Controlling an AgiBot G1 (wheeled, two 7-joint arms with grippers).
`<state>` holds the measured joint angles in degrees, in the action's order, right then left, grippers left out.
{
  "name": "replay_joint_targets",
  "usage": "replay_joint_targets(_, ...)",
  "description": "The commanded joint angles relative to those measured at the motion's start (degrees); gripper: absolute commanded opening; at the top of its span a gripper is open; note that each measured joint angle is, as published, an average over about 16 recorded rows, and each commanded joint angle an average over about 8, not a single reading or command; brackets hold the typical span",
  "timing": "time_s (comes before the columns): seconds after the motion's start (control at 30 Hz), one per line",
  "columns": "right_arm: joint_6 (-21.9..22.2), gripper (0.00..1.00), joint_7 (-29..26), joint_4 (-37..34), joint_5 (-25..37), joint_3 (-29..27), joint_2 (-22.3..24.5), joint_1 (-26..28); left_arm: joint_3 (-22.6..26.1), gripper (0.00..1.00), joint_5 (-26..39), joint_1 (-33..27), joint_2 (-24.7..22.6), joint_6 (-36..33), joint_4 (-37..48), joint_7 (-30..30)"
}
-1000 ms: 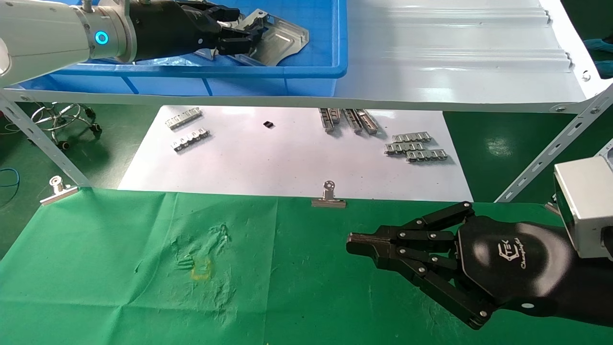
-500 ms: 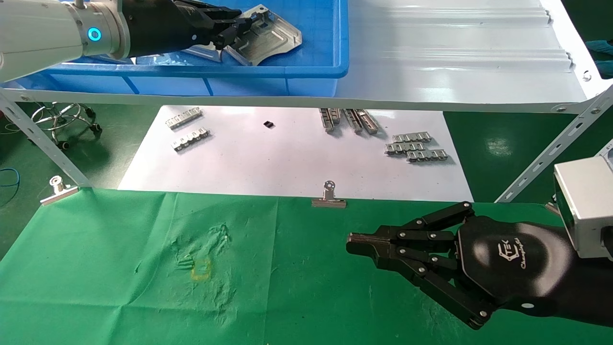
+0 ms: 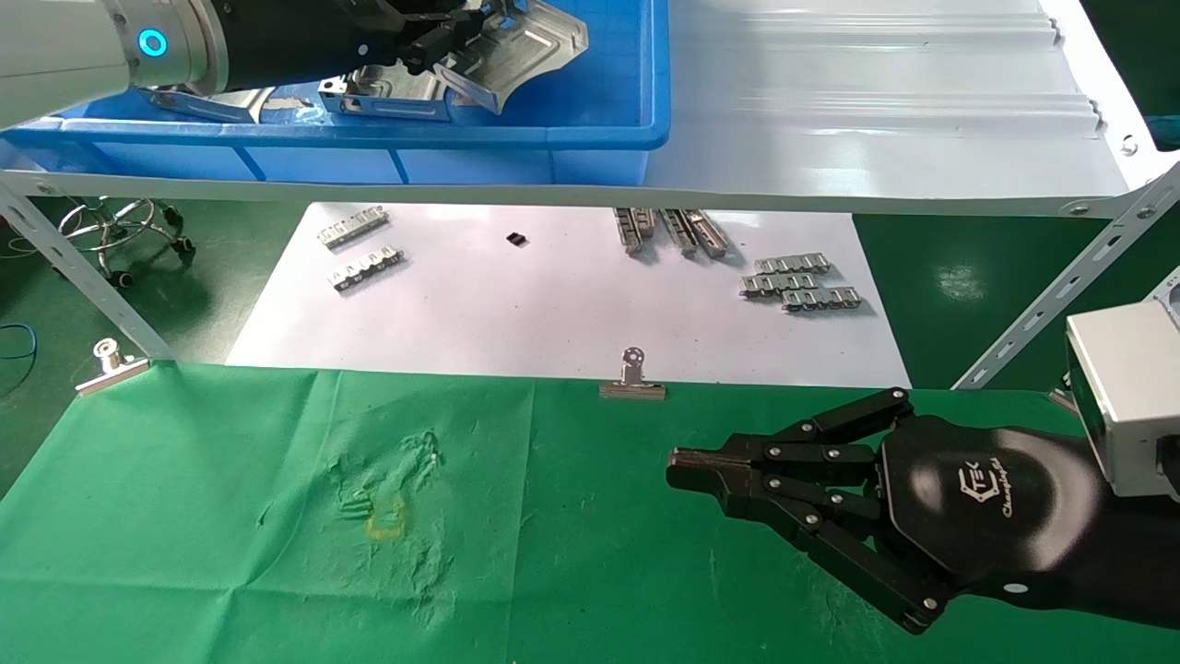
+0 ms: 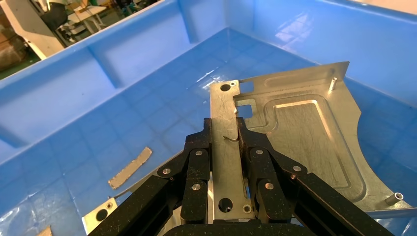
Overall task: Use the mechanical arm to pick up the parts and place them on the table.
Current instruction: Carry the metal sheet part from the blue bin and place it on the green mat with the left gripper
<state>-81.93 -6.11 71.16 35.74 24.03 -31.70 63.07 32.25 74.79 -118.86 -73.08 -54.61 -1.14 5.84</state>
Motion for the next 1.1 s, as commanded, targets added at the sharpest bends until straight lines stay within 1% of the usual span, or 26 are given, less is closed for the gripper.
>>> replay_joint_targets(0.03, 0.0, 0.0, 0.0, 0.0, 0.0, 0.0, 0.0, 0.0, -0.1, 0.0, -0.1, -0.1, 0.1, 0.0, 0.1, 0.1)
replay_joint_targets(0.17, 0.0, 0.0, 0.0, 0.0, 0.0, 0.0, 0.0, 0.0, -0.9, 0.0, -1.4, -0.7, 1.4, -2.5, -0.4, 0.5)
replay_joint_targets(0.27, 0.0, 0.0, 0.0, 0.0, 0.0, 0.0, 0.0, 0.0, -1.7, 0.0, -2.5, -1.0, 3.0, -6.4, -1.1, 1.2)
replay_joint_targets(0.5, 0.0, 0.0, 0.0, 0.0, 0.0, 0.0, 0.0, 0.0, -2.9, 0.0, -4.4, -0.8, 7.8, -19.9, -3.3, 4.9)
replay_joint_targets(0.63, 0.0, 0.0, 0.0, 0.0, 0.0, 0.0, 0.0, 0.0, -3.2, 0.0, -5.3, -0.2, 10.9, -28.7, -4.7, 8.2)
replay_joint_targets(0.73, 0.0, 0.0, 0.0, 0.0, 0.0, 0.0, 0.0, 0.0, -3.3, 0.0, -5.7, 0.5, 13.1, -33.7, -5.9, 11.2)
replay_joint_targets(0.83, 0.0, 0.0, 0.0, 0.0, 0.0, 0.0, 0.0, 0.0, -3.2, 0.0, -6.3, 1.6, 15.2, -36.3, -7.7, 14.0)
replay_joint_targets(0.93, 0.0, 0.0, 0.0, 0.0, 0.0, 0.0, 0.0, 0.0, -2.7, 0.0, -7.3, 3.5, 17.5, -37.0, -10.7, 16.1)
replay_joint_targets(1.1, 0.0, 0.0, 0.0, 0.0, 0.0, 0.0, 0.0, 0.0, -0.3, 0.0, -11.2, 8.8, 22.7, -37.5, -20.6, 18.8)
